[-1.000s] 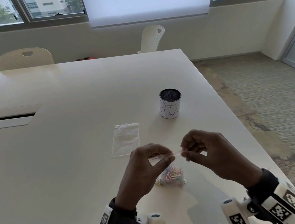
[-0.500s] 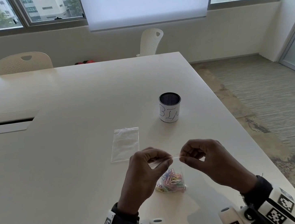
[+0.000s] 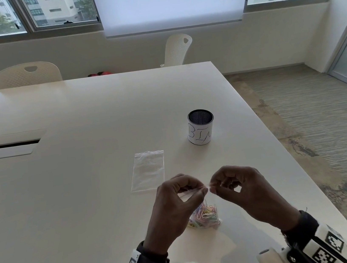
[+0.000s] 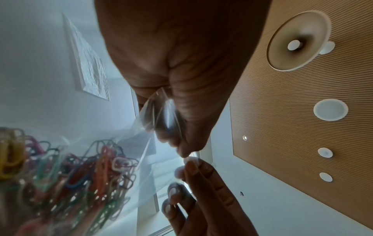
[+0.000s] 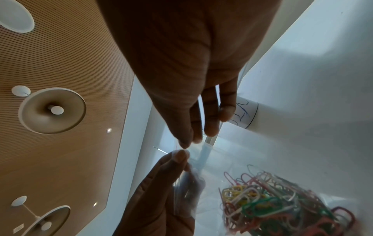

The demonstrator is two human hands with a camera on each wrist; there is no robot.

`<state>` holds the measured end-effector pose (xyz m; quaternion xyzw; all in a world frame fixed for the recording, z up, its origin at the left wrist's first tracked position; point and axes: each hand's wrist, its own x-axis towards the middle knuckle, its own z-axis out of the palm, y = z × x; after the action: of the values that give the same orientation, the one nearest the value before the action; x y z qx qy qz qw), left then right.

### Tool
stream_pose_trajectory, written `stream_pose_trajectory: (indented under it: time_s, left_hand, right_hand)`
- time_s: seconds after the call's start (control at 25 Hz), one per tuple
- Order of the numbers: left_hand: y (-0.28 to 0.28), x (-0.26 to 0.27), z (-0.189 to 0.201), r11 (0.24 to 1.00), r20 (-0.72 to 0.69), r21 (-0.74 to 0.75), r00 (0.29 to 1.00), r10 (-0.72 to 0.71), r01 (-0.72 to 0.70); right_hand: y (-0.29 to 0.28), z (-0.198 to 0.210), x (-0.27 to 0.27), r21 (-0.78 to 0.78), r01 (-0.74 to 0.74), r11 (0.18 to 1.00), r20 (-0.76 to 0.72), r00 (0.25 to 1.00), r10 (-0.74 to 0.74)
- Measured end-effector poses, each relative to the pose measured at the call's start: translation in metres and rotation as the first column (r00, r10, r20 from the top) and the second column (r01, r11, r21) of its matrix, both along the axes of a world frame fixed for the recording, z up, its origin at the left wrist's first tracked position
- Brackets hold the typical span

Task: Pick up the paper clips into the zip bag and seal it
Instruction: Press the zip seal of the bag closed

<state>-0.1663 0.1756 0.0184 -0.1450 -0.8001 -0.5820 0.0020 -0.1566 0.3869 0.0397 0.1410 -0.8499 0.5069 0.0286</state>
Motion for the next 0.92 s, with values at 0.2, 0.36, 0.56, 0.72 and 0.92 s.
stream_pose_trajectory:
  time_s: [0.2, 0.36, 0.56, 0.72, 0.92]
  left_hand:
    - [0.005, 0.001, -0.002, 1.000, -0.081, -0.004, 0.996, 0.026, -0.026]
    - [0.001, 0.000, -0.004, 0.999, -0.068, -0.010, 0.997, 0.045, -0.046]
    - [-0.001, 0.000, -0.003, 0.997, -0.122, -0.040, 0.990, 0.065, -0.071]
    - [0.001, 0.003, -0.005, 0.998, -0.155, -0.030, 0.987, 0.045, -0.050]
    - [-0.008, 0.002, -0.009, 0.994, -0.144, -0.039, 0.985, 0.094, -0.100]
  right_hand:
    - [0.003, -0.002, 0.000, 0.073, 0.005, 0.997, -0.011, 1.000, -0.004]
    - [0.003, -0.003, 0.000, 0.125, 0.057, 0.991, -0.079, 0.996, -0.047]
    - [-0.003, -0.005, 0.000, 0.090, -0.075, 0.993, -0.078, 0.994, 0.082]
    - [-0.006, -0.010, -0.004, 0.175, -0.057, 0.983, -0.128, 0.989, 0.080]
    - [-0.005, -0.012, -0.003, 0.200, 0.023, 0.979, -0.155, 0.988, 0.008]
